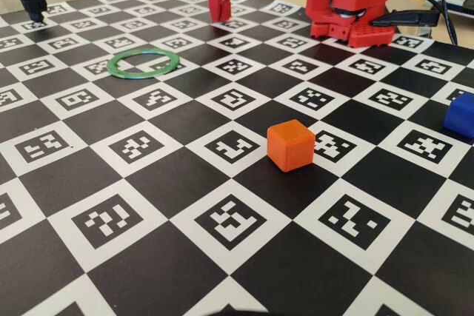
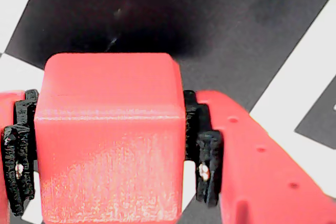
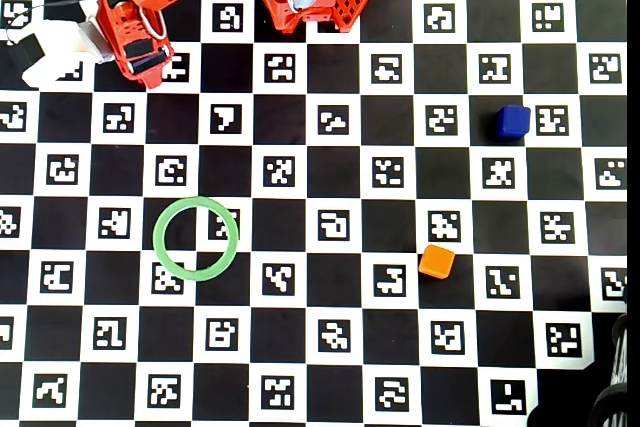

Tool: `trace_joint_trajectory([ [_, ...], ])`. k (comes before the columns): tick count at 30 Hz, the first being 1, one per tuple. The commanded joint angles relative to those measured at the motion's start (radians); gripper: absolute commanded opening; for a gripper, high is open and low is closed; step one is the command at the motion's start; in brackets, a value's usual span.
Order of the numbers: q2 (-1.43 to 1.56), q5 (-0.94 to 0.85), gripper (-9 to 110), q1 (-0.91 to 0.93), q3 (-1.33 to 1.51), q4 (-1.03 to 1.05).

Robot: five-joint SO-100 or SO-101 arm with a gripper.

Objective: Grab the red cube then put it in the green circle then put the blue cube on top and finally the orange cube on top

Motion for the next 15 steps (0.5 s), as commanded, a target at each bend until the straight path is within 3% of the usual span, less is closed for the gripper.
trace_joint_trajectory([
  [1,0.043,0.014,-2,-0.003,-0.114,0.043],
  [15,0.064,0.143,-2,-0.023,-0.476,0.362],
])
